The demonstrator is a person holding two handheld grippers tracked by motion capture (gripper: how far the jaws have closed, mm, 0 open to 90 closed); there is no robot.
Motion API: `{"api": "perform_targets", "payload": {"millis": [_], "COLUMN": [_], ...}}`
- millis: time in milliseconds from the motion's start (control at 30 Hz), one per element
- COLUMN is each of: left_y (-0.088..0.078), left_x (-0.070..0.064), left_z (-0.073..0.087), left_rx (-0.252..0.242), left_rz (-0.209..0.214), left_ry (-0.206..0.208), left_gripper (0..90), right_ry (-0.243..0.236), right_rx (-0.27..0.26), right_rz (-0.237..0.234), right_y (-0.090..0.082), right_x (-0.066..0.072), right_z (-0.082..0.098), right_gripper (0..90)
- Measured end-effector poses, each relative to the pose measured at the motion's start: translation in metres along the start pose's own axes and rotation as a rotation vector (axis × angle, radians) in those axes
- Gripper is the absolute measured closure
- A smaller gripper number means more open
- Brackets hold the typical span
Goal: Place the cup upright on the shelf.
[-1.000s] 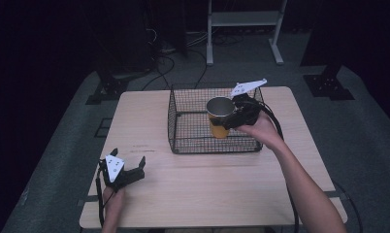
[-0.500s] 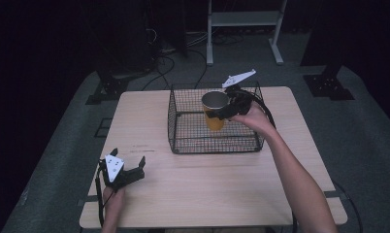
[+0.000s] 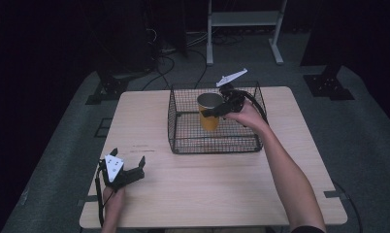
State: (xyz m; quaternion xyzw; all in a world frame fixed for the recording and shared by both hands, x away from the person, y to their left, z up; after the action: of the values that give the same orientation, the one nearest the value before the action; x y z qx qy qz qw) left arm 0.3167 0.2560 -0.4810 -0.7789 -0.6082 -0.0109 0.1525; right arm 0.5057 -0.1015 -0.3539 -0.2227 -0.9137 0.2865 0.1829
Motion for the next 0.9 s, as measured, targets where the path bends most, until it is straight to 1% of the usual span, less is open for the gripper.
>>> {"api": "perform_targets", "payload": {"millis": [133, 167, 267, 333, 367, 400, 433, 533, 733, 767, 800, 900], "left_y": [0.0, 0.0, 0.0, 0.0, 0.0, 0.0, 0.0, 0.0, 0.0, 0.0, 0.0, 0.0], "left_x": [0.0, 0.0, 0.0, 0.001, 0.0, 0.0, 0.0, 0.001, 0.001, 0.001, 0.001, 0.001], "left_z": [0.0, 0.0, 0.0, 0.0, 0.0, 0.0, 0.0, 0.0, 0.0, 0.0, 0.0, 0.0], "left_rx": [0.0, 0.0, -0.001, 0.0, 0.0, -0.001, -0.001, -0.001, -0.002, -0.002, -0.002, -0.001], "left_rz": [0.0, 0.0, 0.0, 0.0, 0.0, 0.001, 0.001, 0.001, 0.0, 0.0, 0.001, 0.001], "left_ry": [-0.001, -0.001, -0.003, -0.001, -0.001, -0.001, -0.001, -0.002, -0.004, -0.004, -0.004, -0.003], "left_gripper": [0.0, 0.0, 0.0, 0.0, 0.0, 0.0, 0.0, 0.0, 0.0, 0.0, 0.0, 0.0], "right_ry": [0.022, 0.021, 0.025, 0.022, 0.033, 0.033, 0.047, 0.05, 0.07, 0.071, 0.064, 0.061], "right_rx": [0.021, 0.028, 0.036, 0.04, 0.041, 0.041, 0.043, 0.049, 0.058, 0.06, 0.061, 0.067], "right_rz": [0.005, 0.007, 0.004, 0.013, 0.016, 0.016, 0.018, 0.02, 0.04, 0.043, 0.065, 0.075], "right_y": [0.013, 0.017, 0.023, 0.026, 0.028, 0.028, 0.031, 0.033, 0.041, 0.042, 0.044, 0.046], "right_x": [-0.008, -0.01, -0.013, -0.015, -0.018, -0.018, -0.02, -0.022, -0.029, -0.03, -0.031, -0.031], "right_z": [0.005, 0.007, 0.009, 0.01, 0.011, 0.011, 0.012, 0.013, 0.018, 0.018, 0.019, 0.02], "right_gripper": [12.5, 12.5, 12.6, 12.6, 12.6, 12.6, 12.5, 12.5, 12.6, 12.6, 12.6, 12.6]}}
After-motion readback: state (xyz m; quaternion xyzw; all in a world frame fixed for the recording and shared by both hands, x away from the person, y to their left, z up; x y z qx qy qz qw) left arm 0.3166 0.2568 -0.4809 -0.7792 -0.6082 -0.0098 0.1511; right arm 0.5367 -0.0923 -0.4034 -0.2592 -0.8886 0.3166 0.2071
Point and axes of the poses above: each handheld gripper's, and its own axes: y roughly forward along the jaws, z roughly out of its underside, x roughly to its left, the point moved 2 cm from there along y, roughly forward along the jaws, and after that the axes turned 4 degrees about y, right-handed, at the moved point
